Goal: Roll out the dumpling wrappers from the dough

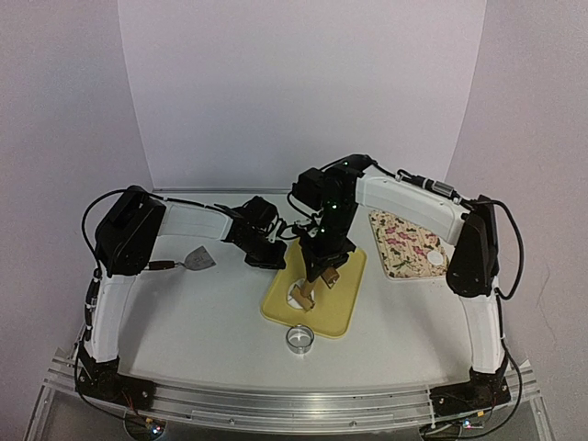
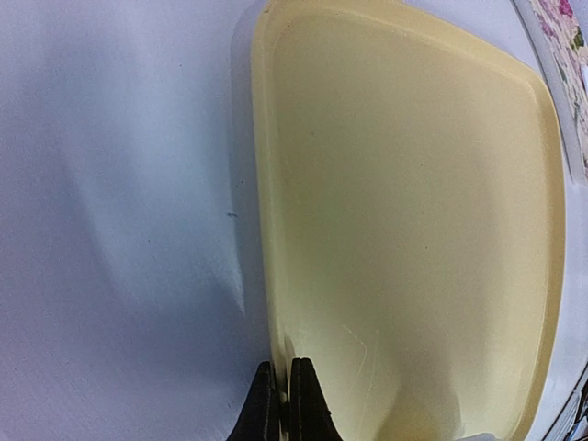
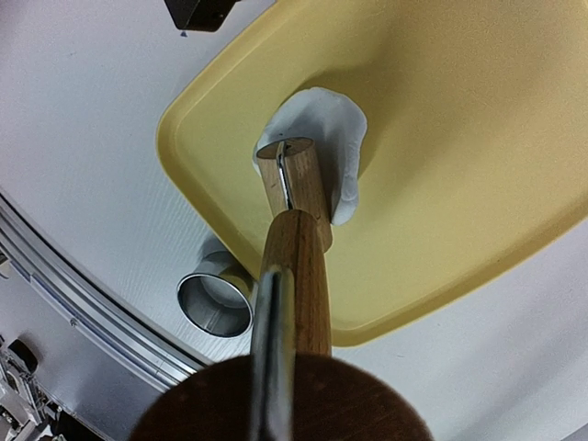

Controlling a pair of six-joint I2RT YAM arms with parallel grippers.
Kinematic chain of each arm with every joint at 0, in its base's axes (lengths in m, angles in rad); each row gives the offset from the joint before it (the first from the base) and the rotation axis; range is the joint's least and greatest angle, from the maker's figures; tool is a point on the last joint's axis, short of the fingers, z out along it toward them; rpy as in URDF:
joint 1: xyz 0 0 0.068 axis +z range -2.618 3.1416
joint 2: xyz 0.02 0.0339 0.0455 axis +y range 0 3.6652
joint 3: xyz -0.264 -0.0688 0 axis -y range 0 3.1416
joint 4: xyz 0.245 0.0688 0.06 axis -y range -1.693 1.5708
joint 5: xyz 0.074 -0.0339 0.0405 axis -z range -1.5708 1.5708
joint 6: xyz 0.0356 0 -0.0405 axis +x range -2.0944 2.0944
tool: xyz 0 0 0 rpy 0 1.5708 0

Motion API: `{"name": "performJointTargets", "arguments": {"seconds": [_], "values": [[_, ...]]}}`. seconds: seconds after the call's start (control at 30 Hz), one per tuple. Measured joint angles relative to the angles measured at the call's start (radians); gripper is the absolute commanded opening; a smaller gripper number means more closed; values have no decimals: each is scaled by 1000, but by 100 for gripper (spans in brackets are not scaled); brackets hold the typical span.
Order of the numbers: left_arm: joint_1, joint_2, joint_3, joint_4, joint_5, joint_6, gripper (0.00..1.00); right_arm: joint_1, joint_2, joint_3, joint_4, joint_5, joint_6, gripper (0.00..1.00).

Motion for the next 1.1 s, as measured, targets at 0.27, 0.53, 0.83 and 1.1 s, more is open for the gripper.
{"name": "performJointTargets", "arguments": {"seconds": [0.27,0.53,0.83,1.1], "values": [[0,0,0,0,0,0,0,0,11,0,5,3,0,0],[0,0,0,0,0,0,0,3,17,1,9,4,-7,0],[0,0,0,0,1,-2,0,29,42,37,-7,27,-11,0],[1,0,0,0,5,-5,0,44,49,41,-8,47,-11,0]]}}
